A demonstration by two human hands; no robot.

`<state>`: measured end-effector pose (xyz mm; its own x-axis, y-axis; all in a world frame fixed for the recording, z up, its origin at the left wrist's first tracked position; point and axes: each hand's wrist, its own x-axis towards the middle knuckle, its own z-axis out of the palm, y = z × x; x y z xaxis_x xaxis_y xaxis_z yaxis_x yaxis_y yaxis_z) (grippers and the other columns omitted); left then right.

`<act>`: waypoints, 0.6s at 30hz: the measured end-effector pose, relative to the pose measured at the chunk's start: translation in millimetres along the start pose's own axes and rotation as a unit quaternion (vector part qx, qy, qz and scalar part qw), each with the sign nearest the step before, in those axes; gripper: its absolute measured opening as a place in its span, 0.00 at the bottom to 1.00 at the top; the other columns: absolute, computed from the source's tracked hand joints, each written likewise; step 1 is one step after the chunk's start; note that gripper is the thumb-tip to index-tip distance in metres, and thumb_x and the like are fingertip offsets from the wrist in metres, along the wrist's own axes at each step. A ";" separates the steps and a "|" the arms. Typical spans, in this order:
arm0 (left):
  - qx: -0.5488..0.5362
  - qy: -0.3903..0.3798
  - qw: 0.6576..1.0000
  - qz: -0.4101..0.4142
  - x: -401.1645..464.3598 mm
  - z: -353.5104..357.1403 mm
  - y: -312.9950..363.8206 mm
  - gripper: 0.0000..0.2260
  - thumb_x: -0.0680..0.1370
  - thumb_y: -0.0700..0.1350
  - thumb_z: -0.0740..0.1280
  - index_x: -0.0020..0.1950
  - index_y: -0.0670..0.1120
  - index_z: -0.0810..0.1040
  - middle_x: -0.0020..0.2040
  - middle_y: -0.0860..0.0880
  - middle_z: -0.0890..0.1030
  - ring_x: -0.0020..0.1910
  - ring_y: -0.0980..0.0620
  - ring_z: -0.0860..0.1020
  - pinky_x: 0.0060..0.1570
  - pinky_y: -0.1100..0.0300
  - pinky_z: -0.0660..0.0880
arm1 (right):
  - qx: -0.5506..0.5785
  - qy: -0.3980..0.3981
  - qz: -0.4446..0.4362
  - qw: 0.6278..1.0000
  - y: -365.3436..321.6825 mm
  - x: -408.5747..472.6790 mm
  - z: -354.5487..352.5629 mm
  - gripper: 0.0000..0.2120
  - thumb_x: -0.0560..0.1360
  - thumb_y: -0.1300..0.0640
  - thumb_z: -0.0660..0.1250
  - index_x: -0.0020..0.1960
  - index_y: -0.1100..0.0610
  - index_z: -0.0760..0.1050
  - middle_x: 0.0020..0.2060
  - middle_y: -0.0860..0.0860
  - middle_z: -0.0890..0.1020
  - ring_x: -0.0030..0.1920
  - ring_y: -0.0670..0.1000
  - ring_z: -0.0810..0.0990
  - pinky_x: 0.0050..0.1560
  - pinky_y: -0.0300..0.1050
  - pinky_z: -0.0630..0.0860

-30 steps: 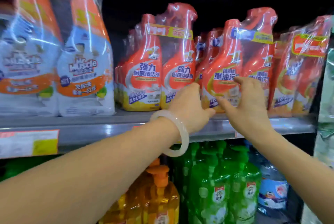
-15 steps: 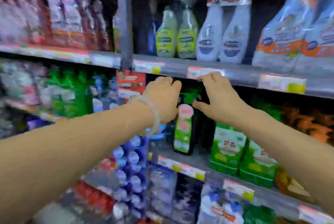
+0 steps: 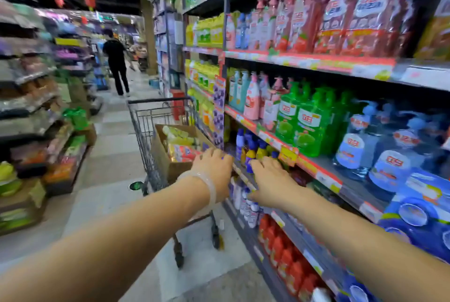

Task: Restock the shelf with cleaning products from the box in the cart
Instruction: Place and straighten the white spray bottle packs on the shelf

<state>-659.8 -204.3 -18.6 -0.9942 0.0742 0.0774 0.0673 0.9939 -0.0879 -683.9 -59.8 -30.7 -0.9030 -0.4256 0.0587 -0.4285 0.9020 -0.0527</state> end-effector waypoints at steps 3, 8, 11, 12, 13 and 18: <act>0.022 -0.017 0.999 -0.044 28.0 32.0 -59.5 0.29 0.76 0.50 0.66 0.73 0.44 0.59 0.73 0.42 0.60 0.73 0.41 0.58 0.70 0.46 0.61 | 0.001 -0.033 -0.037 0.999 -30.0 65.9 28.3 0.33 0.72 0.46 0.69 0.70 0.59 0.60 0.66 0.58 0.65 0.68 0.61 0.63 0.66 0.54 0.66; 0.034 -0.046 0.995 -0.077 107.1 63.1 -145.1 0.31 0.75 0.49 0.67 0.74 0.43 0.58 0.74 0.42 0.59 0.74 0.43 0.56 0.72 0.47 0.59 | 0.010 -0.070 -0.061 0.996 -60.2 191.7 62.3 0.36 0.74 0.47 0.68 0.74 0.57 0.55 0.72 0.57 0.60 0.72 0.60 0.58 0.70 0.54 0.63; 0.037 -0.054 0.994 -0.087 157.3 64.2 -189.5 0.30 0.75 0.48 0.67 0.73 0.43 0.59 0.72 0.40 0.62 0.73 0.42 0.58 0.71 0.48 0.61 | 0.018 -0.078 -0.070 0.994 -72.4 262.4 64.6 0.36 0.72 0.47 0.68 0.73 0.57 0.56 0.72 0.57 0.59 0.72 0.59 0.59 0.69 0.52 0.64; 0.034 -0.054 0.994 -0.091 172.6 64.1 -203.6 0.29 0.75 0.48 0.67 0.73 0.43 0.60 0.72 0.40 0.63 0.72 0.42 0.60 0.71 0.48 0.61 | 0.020 -0.082 -0.069 0.994 -75.7 284.3 66.0 0.36 0.72 0.46 0.68 0.73 0.57 0.56 0.72 0.57 0.61 0.72 0.59 0.60 0.68 0.51 0.64; 0.029 -0.053 0.994 -0.093 186.9 64.9 -216.8 0.28 0.75 0.48 0.66 0.72 0.43 0.61 0.71 0.41 0.63 0.72 0.42 0.60 0.70 0.47 0.62 | 0.023 -0.086 -0.067 0.994 -78.1 304.8 67.9 0.36 0.72 0.46 0.68 0.73 0.57 0.57 0.71 0.57 0.62 0.71 0.59 0.61 0.68 0.51 0.64; 0.024 -0.073 0.992 -0.104 248.9 88.9 -275.7 0.27 0.74 0.49 0.68 0.70 0.45 0.64 0.69 0.43 0.66 0.70 0.43 0.63 0.69 0.48 0.64 | 0.030 -0.106 -0.054 0.992 -85.9 385.8 91.3 0.35 0.71 0.45 0.69 0.72 0.56 0.59 0.69 0.56 0.65 0.69 0.58 0.64 0.67 0.51 0.66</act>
<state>-933.3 -467.2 -63.4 -0.9880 -0.1478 -0.0458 -0.1407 0.9813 -0.1317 -998.2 -308.1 -94.5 -0.8354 -0.5306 -0.1434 -0.5181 0.8473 -0.1169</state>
